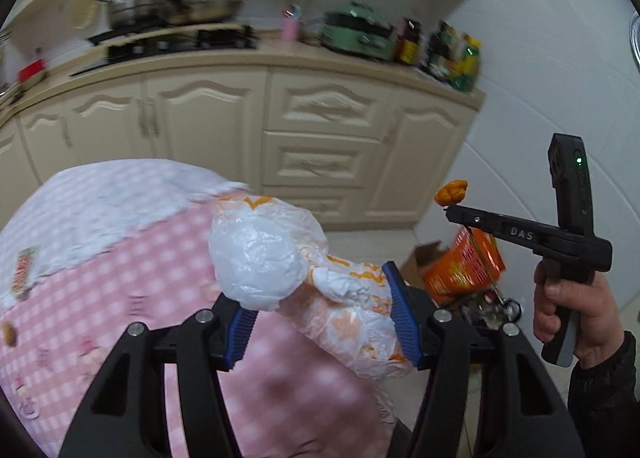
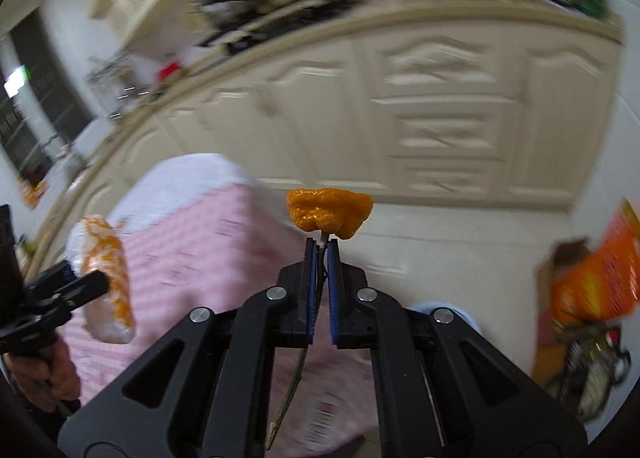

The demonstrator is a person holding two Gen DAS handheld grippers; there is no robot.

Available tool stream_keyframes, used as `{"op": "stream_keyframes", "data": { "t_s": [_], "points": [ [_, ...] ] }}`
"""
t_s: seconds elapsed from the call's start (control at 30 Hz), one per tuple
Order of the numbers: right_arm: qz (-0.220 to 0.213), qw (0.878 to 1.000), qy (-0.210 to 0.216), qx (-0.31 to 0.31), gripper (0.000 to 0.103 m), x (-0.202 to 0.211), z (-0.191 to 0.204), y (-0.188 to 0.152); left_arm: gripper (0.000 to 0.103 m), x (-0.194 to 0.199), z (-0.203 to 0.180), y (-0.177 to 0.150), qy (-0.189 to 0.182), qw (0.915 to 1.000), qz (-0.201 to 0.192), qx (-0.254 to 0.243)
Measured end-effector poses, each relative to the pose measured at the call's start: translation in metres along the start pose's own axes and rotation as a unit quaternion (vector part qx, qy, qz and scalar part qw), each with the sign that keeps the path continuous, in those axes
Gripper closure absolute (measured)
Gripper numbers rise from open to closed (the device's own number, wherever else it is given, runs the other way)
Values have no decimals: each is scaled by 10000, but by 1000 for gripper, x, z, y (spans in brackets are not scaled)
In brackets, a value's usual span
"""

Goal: Collect trash
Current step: 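Carry the orange snack and white bag over the blue bin and open both tools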

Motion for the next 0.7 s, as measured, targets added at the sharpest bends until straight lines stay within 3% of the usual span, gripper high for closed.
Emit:
{"op": "stream_keyframes", "data": {
  "t_s": [0.17,0.37,0.47,0.57,0.6,0.63,0.7],
  "points": [
    [268,9972,-292,-635,97,-14,-70,-35,44,-63,-63,-12,-323,9968,547,-478],
    [746,9907,-298,-1100,97,-54,-103,-66,43,-143,-105,-47,-478,9848,1444,-840],
    [960,9864,-276,-1307,97,-74,-113,-76,36,-175,-110,-64,-398,9741,2004,-973],
    [1090,9800,-368,-1626,95,-80,-128,-87,17,-188,-115,-64,-221,9701,2046,-1283],
    [1082,9787,-373,-1703,88,-79,-131,-88,12,-190,-115,-62,-134,9698,2009,-1374],
    [1062,9775,-398,-1778,61,-77,-136,-89,10,-190,-115,-61,-135,9699,1992,-1393],
    [995,9780,-420,-1784,23,-74,-140,-88,9,-189,-112,-60,-155,9703,2001,-1350]
  ]
}}
Point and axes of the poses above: each gripper's, at about its wrist camera, not at the fingertips, and x roughly against the way its jaws point, z to its left, y to its top, the point moved 10 cm from there along -x, roughly the way its jaws point, and after that the axes turned 2 degrees about -z, right-handed, at the moved point
